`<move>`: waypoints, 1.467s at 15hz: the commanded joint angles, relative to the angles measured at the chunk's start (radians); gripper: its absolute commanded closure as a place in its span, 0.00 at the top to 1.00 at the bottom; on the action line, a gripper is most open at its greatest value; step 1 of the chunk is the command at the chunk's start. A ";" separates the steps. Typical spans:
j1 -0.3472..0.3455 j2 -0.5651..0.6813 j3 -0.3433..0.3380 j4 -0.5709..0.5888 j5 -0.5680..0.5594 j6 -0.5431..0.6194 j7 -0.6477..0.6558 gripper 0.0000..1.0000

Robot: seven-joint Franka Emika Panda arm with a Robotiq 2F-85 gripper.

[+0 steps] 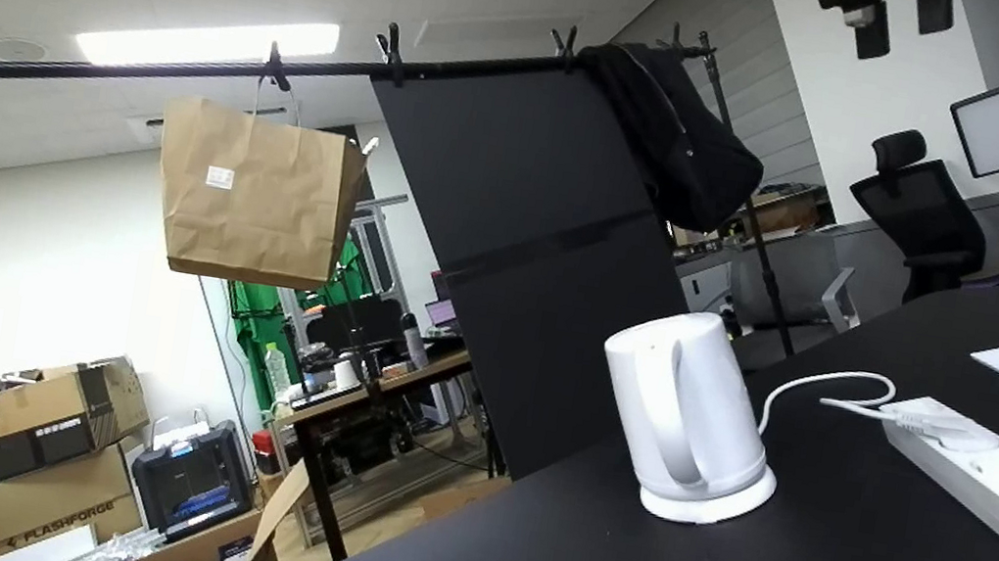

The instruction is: Turn on the electric kettle

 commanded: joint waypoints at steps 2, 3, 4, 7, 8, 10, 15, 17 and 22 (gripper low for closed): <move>0.036 0.153 0.028 0.143 -0.118 -0.015 0.226 0.25; 0.051 0.177 0.024 0.162 -0.131 -0.012 0.260 0.17; 0.068 0.200 0.020 0.181 -0.140 -0.006 0.294 0.11; 0.118 0.265 0.007 0.227 -0.140 0.029 0.377 0.00; 0.133 0.283 0.002 0.240 -0.141 0.044 0.397 0.00; 0.167 0.329 -0.010 0.267 -0.151 0.084 0.435 0.00; 0.247 0.429 -0.045 0.331 -0.151 0.117 0.463 0.00; 0.256 0.403 -0.059 0.288 -0.121 0.129 0.416 0.01; 0.274 0.435 -0.069 0.312 -0.119 0.128 0.416 0.01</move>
